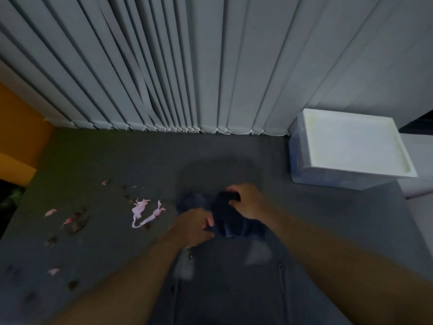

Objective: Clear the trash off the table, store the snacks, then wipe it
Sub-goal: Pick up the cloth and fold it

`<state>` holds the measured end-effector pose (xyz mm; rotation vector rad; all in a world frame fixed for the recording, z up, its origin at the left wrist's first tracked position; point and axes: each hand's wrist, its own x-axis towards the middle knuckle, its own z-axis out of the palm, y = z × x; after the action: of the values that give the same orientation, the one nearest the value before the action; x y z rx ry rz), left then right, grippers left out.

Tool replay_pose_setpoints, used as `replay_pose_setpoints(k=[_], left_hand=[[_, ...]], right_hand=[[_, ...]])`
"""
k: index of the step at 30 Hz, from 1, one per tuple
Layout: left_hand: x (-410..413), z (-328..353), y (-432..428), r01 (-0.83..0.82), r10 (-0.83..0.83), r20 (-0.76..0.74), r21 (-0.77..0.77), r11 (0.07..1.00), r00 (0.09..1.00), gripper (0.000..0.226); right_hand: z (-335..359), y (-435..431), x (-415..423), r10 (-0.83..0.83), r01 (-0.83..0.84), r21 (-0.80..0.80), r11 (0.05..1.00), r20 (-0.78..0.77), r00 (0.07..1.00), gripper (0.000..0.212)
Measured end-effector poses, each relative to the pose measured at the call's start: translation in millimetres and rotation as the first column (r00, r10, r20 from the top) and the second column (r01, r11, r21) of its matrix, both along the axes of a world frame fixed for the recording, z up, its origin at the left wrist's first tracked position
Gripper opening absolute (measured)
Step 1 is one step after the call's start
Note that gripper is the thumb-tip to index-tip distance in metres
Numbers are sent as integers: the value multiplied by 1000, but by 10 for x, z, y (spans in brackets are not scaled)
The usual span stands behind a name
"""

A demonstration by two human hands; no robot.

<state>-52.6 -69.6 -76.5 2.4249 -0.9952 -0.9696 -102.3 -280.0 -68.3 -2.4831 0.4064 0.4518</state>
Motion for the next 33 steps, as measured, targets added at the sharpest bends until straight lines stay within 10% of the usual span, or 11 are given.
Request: replay_pose_setpoints(k=[15,22,30,33], left_hand=[[-287,-156,9,-40,-10,246,198,979,969,26],[-268,-109,-72,-644,631,-204,-2,765,749,24],[40,343,-289,-864,739,-449,-298,407,503,27],[209,535,-281,-801,705,-393,-400,446,590,37]], right_hand=[[-120,182,167,-2,11,81,997,-115,993,17],[207,113,181,-181,235,493,838,-156,971,10],[584,-3,220,-307,312,620,719,-119,944,32],[682,-68,222,-321,283,611,739,-49,946,53]])
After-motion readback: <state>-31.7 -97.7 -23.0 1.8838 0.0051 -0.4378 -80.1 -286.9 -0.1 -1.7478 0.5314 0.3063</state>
